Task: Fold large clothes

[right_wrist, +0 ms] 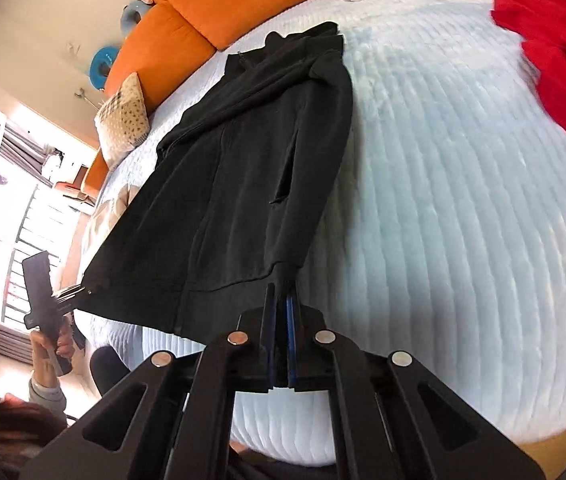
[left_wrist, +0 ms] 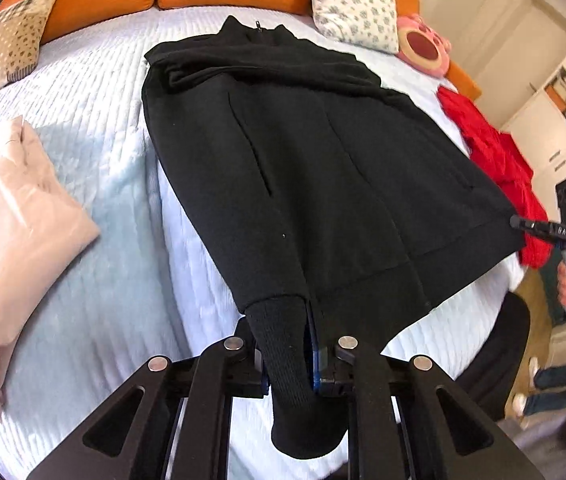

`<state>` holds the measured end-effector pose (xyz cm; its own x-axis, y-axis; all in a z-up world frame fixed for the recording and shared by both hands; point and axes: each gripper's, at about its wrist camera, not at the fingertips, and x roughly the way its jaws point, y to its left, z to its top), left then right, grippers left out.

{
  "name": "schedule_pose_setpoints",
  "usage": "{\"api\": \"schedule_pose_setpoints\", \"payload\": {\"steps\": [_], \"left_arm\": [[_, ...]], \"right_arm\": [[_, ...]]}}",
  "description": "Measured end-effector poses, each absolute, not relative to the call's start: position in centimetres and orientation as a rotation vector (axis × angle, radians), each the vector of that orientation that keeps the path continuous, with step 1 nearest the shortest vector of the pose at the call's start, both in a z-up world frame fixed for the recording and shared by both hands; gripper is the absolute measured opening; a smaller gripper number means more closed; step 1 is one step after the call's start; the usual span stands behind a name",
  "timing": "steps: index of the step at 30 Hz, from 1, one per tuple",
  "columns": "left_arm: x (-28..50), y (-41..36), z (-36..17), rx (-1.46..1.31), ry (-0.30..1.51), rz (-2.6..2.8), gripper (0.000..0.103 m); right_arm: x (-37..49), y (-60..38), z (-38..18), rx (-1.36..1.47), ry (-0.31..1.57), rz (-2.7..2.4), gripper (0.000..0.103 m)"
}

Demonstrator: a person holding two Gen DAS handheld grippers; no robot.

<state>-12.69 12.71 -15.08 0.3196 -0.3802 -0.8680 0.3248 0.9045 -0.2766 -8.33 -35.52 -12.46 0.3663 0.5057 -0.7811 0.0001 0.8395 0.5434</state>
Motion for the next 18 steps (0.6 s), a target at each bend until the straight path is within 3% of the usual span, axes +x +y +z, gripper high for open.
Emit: {"api": "schedule_pose_setpoints", "payload": {"steps": [7,18], "left_arm": [[-14.9,13.0,-15.3,-0.02,1.219,-0.464,0.018],[-5.3,12.4,-9.2,0.032,1.066,-0.43,0.019]], "right_arm": [[-10.5,-35.2,-11.5,0.445,1.207,0.311,0.004],[2.4,-31.8,-6.3,0.231,1.017,0.352,0.004]]}}
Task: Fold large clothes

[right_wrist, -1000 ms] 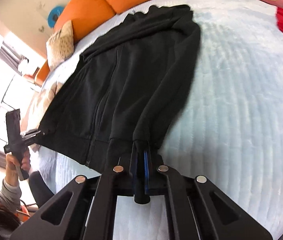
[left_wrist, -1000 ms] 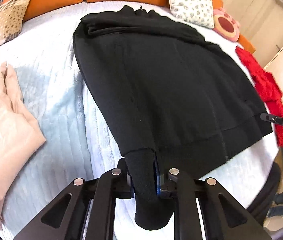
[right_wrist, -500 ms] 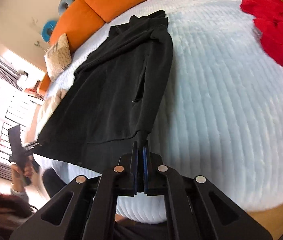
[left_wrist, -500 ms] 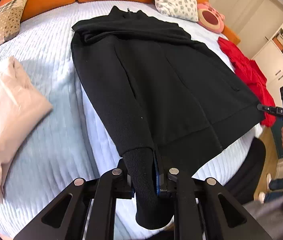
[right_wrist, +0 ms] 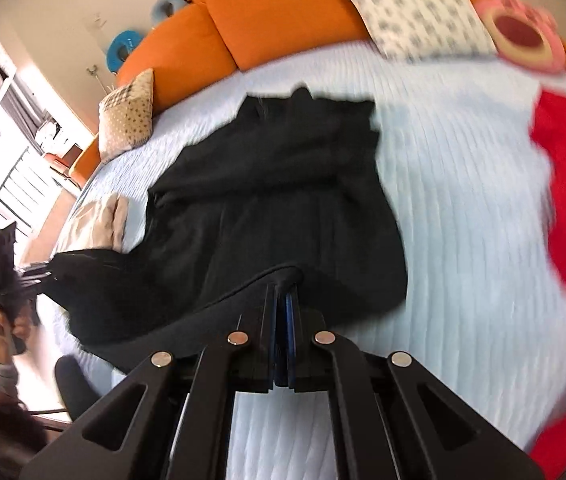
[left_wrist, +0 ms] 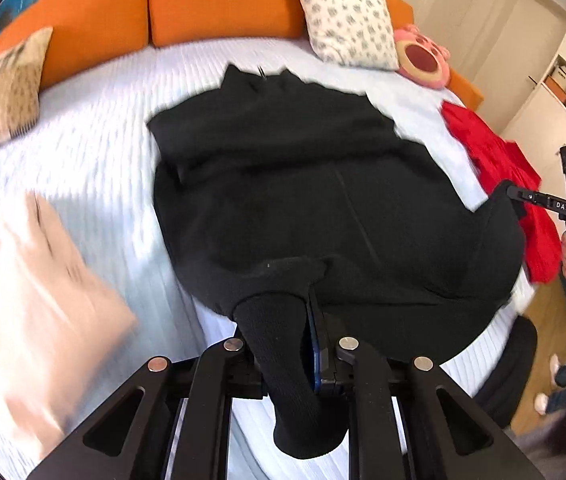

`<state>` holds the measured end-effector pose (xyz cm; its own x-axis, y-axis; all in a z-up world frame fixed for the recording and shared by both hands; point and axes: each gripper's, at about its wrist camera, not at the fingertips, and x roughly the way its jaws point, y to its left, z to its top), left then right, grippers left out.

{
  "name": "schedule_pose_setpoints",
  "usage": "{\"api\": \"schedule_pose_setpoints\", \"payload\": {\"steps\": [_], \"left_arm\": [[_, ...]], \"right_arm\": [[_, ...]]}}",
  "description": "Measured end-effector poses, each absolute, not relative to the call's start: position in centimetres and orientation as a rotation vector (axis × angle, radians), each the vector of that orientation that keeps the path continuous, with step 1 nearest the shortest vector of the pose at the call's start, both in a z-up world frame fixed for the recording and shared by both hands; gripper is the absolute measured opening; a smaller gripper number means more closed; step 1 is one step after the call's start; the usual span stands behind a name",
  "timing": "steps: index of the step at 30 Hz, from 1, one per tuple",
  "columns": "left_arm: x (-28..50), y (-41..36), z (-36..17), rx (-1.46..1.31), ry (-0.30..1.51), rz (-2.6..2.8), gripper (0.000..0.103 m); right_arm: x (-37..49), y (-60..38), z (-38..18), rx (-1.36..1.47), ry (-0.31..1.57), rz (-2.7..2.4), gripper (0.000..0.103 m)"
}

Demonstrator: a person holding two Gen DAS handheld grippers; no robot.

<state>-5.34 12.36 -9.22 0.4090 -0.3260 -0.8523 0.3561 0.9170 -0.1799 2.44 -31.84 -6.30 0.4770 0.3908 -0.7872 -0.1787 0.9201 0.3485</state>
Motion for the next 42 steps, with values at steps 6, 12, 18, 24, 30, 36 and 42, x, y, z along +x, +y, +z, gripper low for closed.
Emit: {"api": "schedule_pose_setpoints", "payload": {"steps": [6,12,18,24,30,36,42], "left_arm": [[4.6,12.5,-7.6,0.072,1.03,-0.336,0.019],[12.5,11.3,-8.2,0.104,1.018,-0.262,0.019],[17.3,10.1,-9.2,0.142,1.01,-0.217,0.019],[22.2,9.6,-9.8,0.134,0.994,-0.172,0.019],[26.7,9.4,-11.4,0.143,0.98,-0.108,0.019],[31.3,10.0,-13.0,0.058,1.001,-0.073,0.02],[34.2,9.9,-13.9,0.028,1.001,-0.067,0.02]], "right_arm": [[12.6,-31.2,-5.3,0.197,0.961,0.318,0.004],[20.9,-31.2,-7.1,0.201,0.965,0.263,0.004],[26.0,-31.2,-8.4,0.2,0.964,0.223,0.004],[30.0,-31.7,-8.2,0.194,0.938,0.185,0.004],[33.9,-31.9,-8.8,0.165,0.933,0.132,0.004],[37.7,-32.3,-10.7,0.174,0.943,0.081,0.004],[40.9,-32.8,-12.5,0.184,0.946,0.047,0.004]]}}
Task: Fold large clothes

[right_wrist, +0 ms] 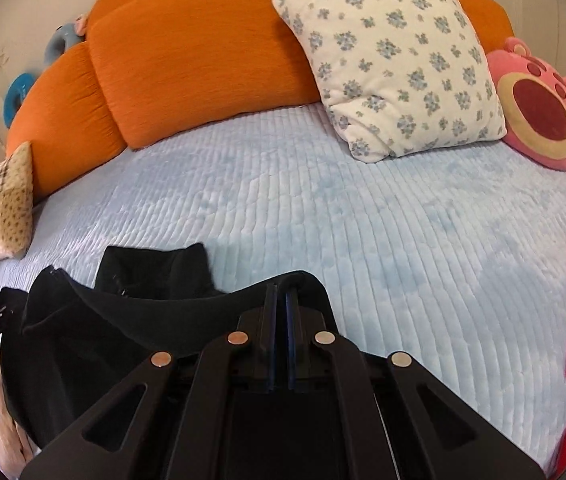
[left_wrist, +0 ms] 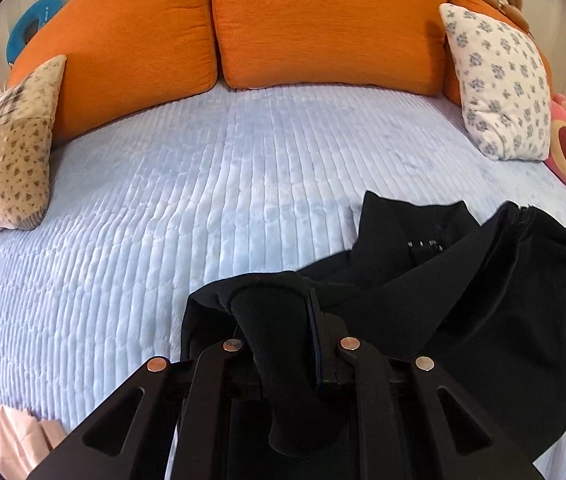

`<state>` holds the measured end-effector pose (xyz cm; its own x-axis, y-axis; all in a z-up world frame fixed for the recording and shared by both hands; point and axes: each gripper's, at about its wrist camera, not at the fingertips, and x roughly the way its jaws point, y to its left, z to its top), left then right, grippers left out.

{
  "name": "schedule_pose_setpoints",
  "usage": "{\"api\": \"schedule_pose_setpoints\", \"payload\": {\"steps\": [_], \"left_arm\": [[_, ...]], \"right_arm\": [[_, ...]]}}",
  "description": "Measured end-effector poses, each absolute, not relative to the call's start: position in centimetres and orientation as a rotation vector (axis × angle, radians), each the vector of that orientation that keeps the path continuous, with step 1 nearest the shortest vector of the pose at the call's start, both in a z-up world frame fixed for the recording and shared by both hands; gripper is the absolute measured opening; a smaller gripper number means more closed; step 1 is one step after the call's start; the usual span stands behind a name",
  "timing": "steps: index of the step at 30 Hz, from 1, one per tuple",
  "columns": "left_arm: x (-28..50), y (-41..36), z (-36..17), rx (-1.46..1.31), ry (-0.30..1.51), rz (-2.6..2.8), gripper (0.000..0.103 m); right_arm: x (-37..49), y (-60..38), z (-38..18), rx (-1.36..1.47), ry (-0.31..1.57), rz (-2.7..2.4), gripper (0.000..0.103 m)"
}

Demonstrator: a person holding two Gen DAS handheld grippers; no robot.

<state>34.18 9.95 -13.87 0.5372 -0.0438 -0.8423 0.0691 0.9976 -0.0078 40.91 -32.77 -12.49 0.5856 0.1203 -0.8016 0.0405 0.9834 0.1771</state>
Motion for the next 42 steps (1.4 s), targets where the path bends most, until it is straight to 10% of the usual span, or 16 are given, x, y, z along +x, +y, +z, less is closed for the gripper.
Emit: {"api": "schedule_pose_setpoints", "payload": {"steps": [30,32,33,34,36,42], "left_arm": [[37.0,14.4,-20.0,-0.342,1.017,-0.013,0.046],[37.1,14.9,-19.5,-0.337,1.011,0.027,0.055],[37.1,15.2,-19.3,-0.337,1.009,0.028,0.059],[37.0,15.5,-19.0,-0.322,1.004,0.032,0.06],[36.8,15.6,-18.1,-0.189,0.962,0.128,0.085],[34.2,16.5,-14.2,-0.11,0.788,0.185,0.088]], "right_arm": [[47.1,-32.8,-20.9,0.23,1.104,-0.113,0.01],[47.1,-33.6,-20.1,0.253,1.1,-0.133,0.044],[47.1,-34.2,-19.6,0.264,1.094,-0.144,0.087],[46.9,-35.0,-18.9,0.285,1.064,-0.141,0.098],[46.3,-36.1,-17.5,0.275,1.005,-0.165,0.098],[45.0,-35.6,-15.3,0.216,0.974,-0.056,0.098]]}}
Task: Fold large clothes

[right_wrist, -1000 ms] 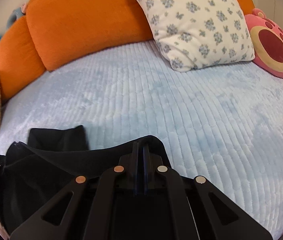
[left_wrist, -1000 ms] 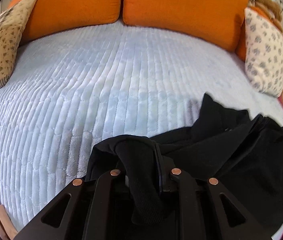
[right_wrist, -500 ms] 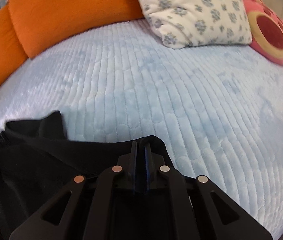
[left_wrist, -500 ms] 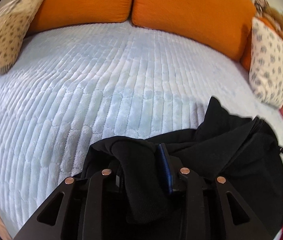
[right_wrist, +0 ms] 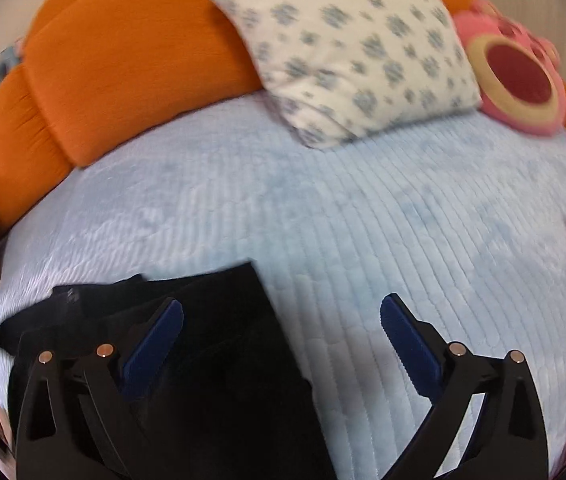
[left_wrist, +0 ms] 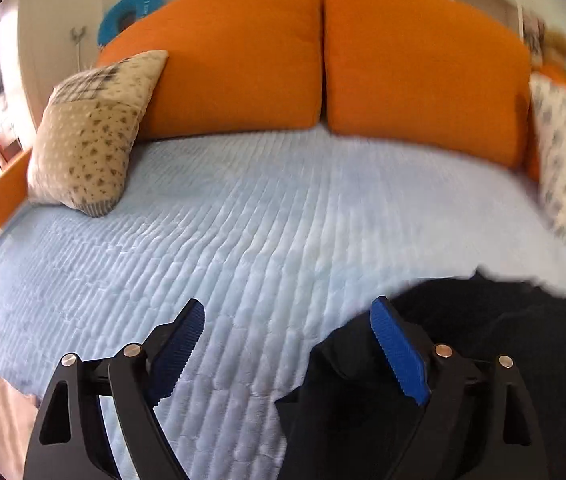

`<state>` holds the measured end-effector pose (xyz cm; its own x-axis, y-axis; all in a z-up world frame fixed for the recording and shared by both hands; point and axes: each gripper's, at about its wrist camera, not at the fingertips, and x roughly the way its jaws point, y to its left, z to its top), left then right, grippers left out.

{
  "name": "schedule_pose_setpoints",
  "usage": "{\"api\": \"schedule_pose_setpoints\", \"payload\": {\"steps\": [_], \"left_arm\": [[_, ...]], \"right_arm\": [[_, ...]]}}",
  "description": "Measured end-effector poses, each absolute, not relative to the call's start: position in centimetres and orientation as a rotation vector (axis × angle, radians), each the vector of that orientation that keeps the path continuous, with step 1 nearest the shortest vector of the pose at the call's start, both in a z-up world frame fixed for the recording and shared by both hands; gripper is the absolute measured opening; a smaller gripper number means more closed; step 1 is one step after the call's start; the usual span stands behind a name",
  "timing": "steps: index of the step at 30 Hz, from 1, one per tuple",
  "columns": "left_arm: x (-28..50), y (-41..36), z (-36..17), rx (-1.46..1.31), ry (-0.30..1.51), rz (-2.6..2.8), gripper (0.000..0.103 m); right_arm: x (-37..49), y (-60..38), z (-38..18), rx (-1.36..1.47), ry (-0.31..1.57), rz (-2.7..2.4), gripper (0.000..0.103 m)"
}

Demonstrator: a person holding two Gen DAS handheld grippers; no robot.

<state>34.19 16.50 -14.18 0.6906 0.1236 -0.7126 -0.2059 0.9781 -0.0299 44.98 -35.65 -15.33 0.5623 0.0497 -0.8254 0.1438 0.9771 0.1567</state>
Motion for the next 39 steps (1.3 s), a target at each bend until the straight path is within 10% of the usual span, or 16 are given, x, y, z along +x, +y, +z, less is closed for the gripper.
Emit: {"api": "schedule_pose_setpoints", "payload": {"steps": [2,4,8,21,26,39], "left_arm": [[34.1,16.2,-13.8,-0.18,0.81,0.1,0.088],[34.2,14.3,-14.2,-0.22,0.864,-0.025,0.086],[33.1,7.6,-15.9,-0.101,0.955,-0.225,0.075],[31.6,4.8,-21.9,0.09,1.073,-0.171,0.067],[25.9,10.1,-19.4,0.015,1.054,-0.153,0.082],[16.5,20.2,-19.6,-0.183,1.083,-0.035,0.083]], "right_arm": [[44.3,-33.8,-14.6,0.169,0.949,-0.005,0.089],[43.5,-30.6,-14.3,0.137,0.961,0.101,0.049],[41.7,-24.5,-15.1,0.058,1.027,0.25,0.034],[38.8,-22.0,-22.8,-0.062,1.124,0.169,0.035],[32.8,-24.6,-19.1,-0.11,1.044,0.188,0.079],[21.7,-41.1,-17.8,0.156,1.135,0.064,0.078]]}}
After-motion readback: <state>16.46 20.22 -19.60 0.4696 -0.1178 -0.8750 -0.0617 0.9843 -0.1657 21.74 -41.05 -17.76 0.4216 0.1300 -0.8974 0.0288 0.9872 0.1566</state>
